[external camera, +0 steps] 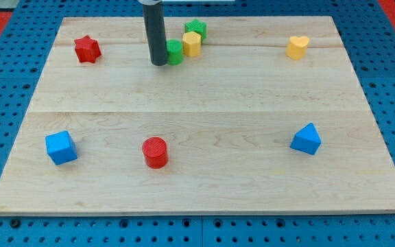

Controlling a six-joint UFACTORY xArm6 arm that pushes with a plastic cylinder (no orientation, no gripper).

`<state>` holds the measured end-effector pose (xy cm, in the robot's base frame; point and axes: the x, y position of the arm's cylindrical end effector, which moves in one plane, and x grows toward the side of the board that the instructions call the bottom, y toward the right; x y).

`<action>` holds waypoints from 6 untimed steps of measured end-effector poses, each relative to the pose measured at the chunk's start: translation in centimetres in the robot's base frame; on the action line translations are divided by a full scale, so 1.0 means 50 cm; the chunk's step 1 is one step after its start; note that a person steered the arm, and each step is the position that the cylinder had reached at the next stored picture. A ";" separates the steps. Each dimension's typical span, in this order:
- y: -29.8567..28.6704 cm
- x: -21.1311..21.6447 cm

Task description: Point at the red circle

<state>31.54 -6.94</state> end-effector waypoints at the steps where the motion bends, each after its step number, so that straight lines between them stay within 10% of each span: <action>1: 0.038 -0.001; 4: 0.011 0.220; 6: 0.195 0.443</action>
